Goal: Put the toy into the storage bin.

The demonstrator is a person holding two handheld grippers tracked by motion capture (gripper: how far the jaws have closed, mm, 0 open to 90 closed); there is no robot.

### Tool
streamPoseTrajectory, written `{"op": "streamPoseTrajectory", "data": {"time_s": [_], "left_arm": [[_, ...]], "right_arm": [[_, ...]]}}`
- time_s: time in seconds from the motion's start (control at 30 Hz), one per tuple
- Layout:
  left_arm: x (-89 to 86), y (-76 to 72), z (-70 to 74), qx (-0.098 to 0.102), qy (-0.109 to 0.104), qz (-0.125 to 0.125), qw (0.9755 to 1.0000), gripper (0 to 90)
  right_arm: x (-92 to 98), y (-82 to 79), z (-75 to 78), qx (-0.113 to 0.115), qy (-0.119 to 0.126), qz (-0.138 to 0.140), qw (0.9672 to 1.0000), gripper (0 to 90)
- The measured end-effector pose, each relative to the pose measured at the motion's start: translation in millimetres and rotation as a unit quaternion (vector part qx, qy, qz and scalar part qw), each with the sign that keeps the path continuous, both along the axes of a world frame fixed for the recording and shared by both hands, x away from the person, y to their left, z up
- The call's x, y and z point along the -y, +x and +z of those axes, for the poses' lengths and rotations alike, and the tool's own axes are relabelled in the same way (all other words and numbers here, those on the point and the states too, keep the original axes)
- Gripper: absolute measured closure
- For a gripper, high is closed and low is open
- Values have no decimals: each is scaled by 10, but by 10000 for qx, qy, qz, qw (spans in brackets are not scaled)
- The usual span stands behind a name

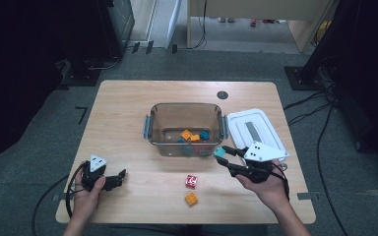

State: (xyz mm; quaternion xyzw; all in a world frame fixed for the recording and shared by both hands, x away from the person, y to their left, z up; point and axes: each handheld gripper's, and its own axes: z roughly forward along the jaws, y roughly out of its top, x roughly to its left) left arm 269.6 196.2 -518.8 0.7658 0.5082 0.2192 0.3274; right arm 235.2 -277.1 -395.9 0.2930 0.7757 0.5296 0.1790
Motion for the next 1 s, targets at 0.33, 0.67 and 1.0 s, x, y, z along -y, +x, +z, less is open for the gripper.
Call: {"op": "streamPoseTrajectory", "data": {"time_s": [0.33, 0.67, 1.0], "left_arm": [[0, 0, 0, -1, 1, 0, 10000, 90], [0, 1, 0, 3, 1, 1, 10000, 90], [-1, 1, 1, 1, 2, -2, 10000, 91]], "right_arm": [[-151, 187, 287, 185, 23, 114, 9998, 601], [-297, 487, 450, 146, 171, 11, 9997, 602], [-420, 751, 505, 37, 207, -117, 9997, 602]]}}
